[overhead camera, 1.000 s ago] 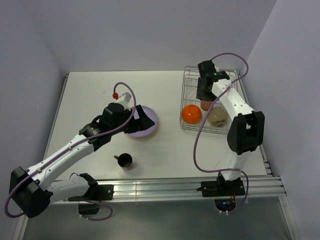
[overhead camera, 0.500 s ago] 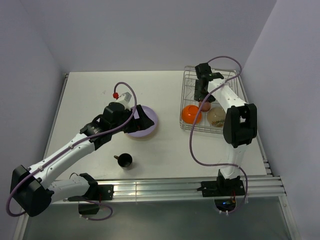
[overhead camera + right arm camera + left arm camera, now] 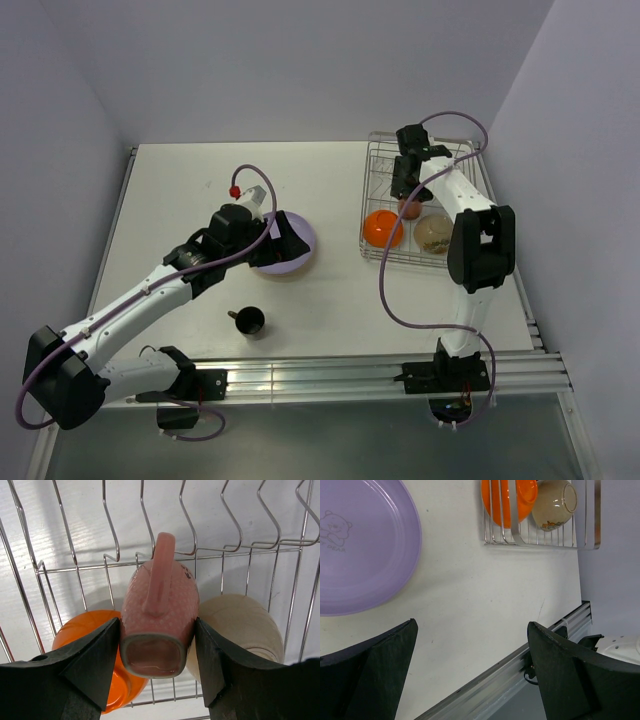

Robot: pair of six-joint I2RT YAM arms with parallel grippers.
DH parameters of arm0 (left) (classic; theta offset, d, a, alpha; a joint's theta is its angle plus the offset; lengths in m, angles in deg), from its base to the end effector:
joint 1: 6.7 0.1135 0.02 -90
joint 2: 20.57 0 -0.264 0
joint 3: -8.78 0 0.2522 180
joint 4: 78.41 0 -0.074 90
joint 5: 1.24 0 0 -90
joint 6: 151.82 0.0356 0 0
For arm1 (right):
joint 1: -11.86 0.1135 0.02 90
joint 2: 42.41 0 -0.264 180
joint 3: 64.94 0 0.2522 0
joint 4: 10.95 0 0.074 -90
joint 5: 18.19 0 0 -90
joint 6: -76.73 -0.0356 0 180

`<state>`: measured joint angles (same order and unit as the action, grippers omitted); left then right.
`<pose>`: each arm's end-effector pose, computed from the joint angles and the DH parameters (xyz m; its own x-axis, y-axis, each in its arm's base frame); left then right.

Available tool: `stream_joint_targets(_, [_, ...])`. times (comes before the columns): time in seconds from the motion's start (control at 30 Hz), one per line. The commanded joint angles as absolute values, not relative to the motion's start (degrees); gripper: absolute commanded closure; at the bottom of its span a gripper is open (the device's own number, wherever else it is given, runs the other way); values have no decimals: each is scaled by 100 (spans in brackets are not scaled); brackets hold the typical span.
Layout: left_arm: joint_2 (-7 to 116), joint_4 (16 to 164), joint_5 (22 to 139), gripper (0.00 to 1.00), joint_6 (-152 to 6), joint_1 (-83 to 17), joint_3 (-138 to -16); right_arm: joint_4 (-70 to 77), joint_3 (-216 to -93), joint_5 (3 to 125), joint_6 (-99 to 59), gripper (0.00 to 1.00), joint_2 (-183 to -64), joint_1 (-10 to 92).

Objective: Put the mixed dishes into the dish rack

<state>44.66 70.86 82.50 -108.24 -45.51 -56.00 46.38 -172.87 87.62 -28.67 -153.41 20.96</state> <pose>0.1964 -0.1629 0.2946 -0.7821 -0.2951 -0.5489 0.1873 0.7287 -0.6587 0.4162 0.0568 0.2523 -0.8328 0.1254 -0.5391 0.2094 0.9730 -0.0972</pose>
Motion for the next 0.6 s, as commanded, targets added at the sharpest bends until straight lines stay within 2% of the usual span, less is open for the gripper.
stream_joint_targets(0.0, [4465,7228,8190,3,-10832,-4528,-5780,4342,-17371,8710,-2803,54,-15385,2056])
stream_joint_targets(0.07, [4456,7053,8365,3,-10858,-4528,-5824,4316,-17328,8649,-2803,45,-15359,2056])
stream_joint_targets(0.1, [4456,6965,8453,3,-10876,-4528,-5841,4289,-17319,8631,-2803,36,-15324,2056])
stream_joint_targets(0.2, [4430,6491,8840,4,-10919,-4528,-5973,4272,-17283,8596,-2829,23,-15254,2056])
stream_joint_targets(0.37, [4219,5744,9472,6,-11025,-4528,-6158,4298,-17248,8613,-2865,13,-15131,2056])
stream_joint_targets(0.57, [3850,4663,10229,8,-11735,-4528,-6193,4341,-17038,8639,-2996,11,-14588,2187])
